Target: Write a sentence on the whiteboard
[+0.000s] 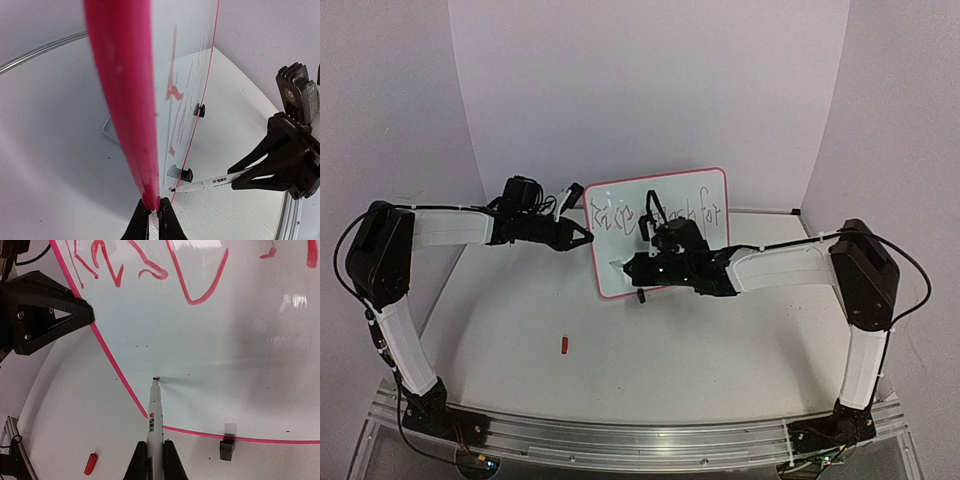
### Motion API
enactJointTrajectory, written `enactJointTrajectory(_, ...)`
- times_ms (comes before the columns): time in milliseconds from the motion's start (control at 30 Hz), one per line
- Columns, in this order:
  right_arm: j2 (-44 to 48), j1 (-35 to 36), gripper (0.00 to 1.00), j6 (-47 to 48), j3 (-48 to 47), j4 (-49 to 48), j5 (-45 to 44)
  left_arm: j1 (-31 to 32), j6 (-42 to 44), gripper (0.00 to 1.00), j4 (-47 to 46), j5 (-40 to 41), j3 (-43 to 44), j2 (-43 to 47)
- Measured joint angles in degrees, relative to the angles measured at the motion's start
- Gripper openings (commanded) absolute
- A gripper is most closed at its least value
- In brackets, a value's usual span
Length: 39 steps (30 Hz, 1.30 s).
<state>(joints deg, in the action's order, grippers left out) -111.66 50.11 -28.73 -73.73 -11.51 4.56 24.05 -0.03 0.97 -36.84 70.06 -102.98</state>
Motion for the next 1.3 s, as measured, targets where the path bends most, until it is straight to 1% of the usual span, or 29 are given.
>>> enactJointTrajectory(167, -1.2, 0.04, 0.0, 0.11, -1.95, 0.0, 1.62, 0.0, 0.0, 0.0, 0.04, 0.09, -0.02, 0.09)
enactJointTrajectory(367, -1.81, 0.07, 0.0, 0.13, -2.12, 0.0, 2.8, 0.02, 0.02, 0.0, 0.04, 0.13, -0.02, 0.11)
enactJointTrajectory(833, -1.05, 0.17, 0.0, 0.61, 0.66, 2.01, 0.33, 0.04, 0.02, 0.0, 0.04, 0.39, -0.02, 0.17)
enactJointTrajectory(1300, -1.05, 0.17, 0.0, 2.01, 0.76, 2.8, 1.55, 0.04, 0.02, 0.0, 0.07, 0.39, -0.02, 0.2)
